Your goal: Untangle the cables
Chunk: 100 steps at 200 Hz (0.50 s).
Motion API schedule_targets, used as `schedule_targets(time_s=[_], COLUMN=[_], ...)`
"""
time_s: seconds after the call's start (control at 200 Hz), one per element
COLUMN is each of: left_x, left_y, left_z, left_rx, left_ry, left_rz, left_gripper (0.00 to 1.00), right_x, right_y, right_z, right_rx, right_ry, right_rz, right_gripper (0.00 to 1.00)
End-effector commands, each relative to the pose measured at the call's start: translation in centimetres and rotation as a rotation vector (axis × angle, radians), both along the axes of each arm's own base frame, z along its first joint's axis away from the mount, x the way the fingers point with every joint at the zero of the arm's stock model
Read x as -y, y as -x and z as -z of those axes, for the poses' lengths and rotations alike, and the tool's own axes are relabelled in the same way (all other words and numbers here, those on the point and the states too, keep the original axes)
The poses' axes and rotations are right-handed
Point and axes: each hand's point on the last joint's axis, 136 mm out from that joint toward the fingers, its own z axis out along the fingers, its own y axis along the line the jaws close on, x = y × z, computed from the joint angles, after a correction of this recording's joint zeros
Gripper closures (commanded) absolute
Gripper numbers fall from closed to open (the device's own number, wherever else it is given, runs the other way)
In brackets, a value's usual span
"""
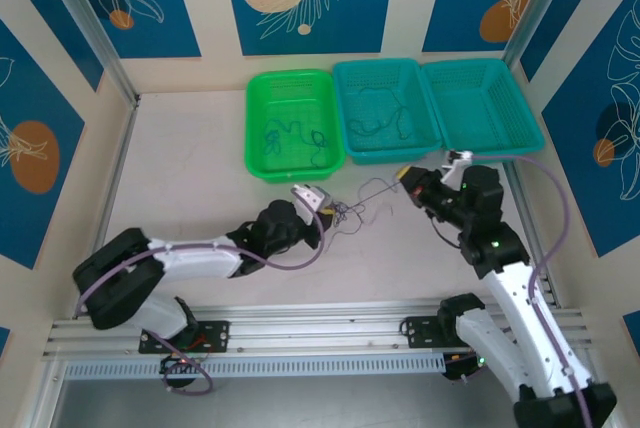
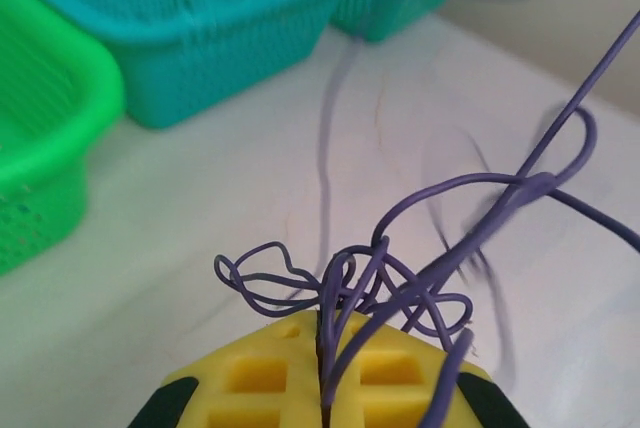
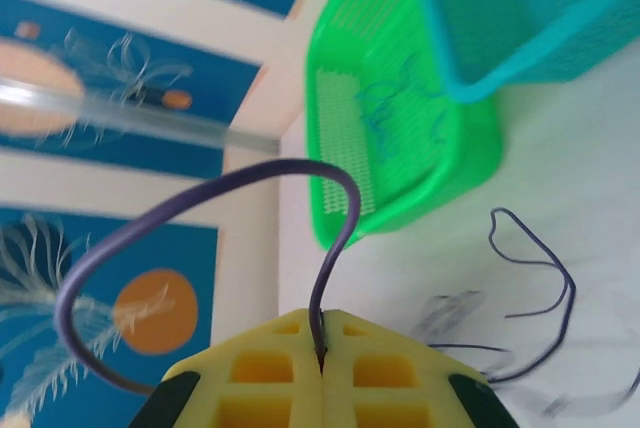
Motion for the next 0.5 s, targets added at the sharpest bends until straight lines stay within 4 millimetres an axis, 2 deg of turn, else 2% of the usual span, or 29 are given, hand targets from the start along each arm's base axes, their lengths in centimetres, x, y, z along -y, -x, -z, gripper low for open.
schedule_targets(time_s=[0.0, 0.09, 0.185, 0.28, 0.35, 0.495], left_x=[-7.6, -12.0, -16.7, -19.7, -20.4, -22.4], left_y=[-0.4, -0.9, -0.5, 0.3, 0.4, 0.2], left_z=[6.2, 6.9, 8.1, 8.9, 8.8, 9.9], left_rx=[-0.153, -0.238, -0.276, -0.306, -0.324, -0.396], left_ry=[-0.153, -0.107, -0.170, -0.172, -0.077, -0.062], left_rz=[-0.212, -0.328, -0.437, -0.493, -0.512, -0.620], left_gripper=[1.00, 1.00, 1.00, 1.00, 1.00, 1.00], right_x=[5.5, 8.8, 11.3, 12.3, 12.7, 14.3], right_y=[0.8, 0.5, -0.4, -1.5, -2.0, -1.9], right_z=[-6.2, -7.4, -7.8, -7.9, -8.6, -10.6], right_rx=[0.112, 0.098, 0.077, 0.071, 0.087, 0.106], right_ry=[-0.031, -0.104, -0.216, -0.261, -0.242, -0.168], right_rz=[0.207, 0.302, 0.339, 0.344, 0.354, 0.429], right_gripper=[1.00, 1.00, 1.00, 1.00, 1.00, 1.00])
